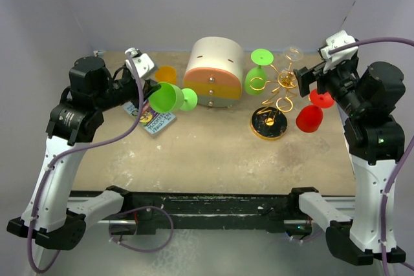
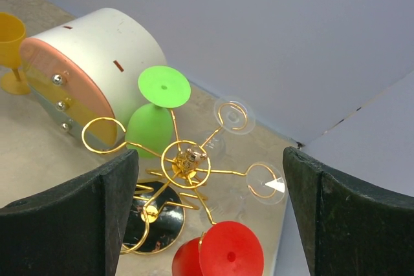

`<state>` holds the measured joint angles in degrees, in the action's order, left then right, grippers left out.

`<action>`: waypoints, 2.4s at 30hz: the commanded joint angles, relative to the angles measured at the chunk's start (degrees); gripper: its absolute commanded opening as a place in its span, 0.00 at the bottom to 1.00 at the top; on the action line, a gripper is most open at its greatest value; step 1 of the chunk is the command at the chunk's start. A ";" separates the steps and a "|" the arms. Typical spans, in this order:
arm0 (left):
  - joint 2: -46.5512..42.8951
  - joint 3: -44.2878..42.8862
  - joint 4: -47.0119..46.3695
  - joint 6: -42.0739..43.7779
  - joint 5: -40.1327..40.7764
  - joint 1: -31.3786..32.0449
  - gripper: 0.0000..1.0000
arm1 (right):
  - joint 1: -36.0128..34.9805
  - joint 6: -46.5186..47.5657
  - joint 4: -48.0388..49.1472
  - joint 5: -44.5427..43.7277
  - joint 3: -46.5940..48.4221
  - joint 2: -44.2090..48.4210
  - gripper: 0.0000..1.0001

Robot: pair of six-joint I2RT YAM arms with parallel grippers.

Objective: Place the wine glass upside down on the wine glass rack

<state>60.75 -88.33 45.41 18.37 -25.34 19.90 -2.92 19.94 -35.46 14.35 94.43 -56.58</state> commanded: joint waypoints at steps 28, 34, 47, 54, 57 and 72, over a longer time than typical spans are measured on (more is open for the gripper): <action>-0.11 1.56 -11.34 -11.25 -9.46 -4.08 0.00 | 1.61 -2.02 2.99 5.06 -1.20 1.34 1.00; 3.93 -2.90 -12.26 -14.89 -10.49 -3.95 0.00 | 1.61 -12.26 4.93 19.95 1.37 -4.92 0.94; 8.04 -8.99 -17.33 -20.50 -9.95 -3.97 0.00 | -12.01 -30.55 19.74 20.63 2.26 -18.79 0.78; 8.17 -10.71 -19.07 -20.65 -9.02 -3.93 0.00 | -16.17 -42.40 23.55 21.51 3.18 -24.37 0.72; 8.15 -10.67 -19.53 -20.66 -9.02 -3.91 0.00 | -17.71 -43.78 23.87 20.79 2.91 -25.51 0.69; 8.54 -10.51 -20.80 -19.97 -9.02 -3.90 0.00 | -20.04 -51.31 33.20 27.11 -5.79 -26.64 0.49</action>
<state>69.63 -96.77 28.18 -0.93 -34.41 16.19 -22.57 -28.38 -7.79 39.09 89.97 -83.64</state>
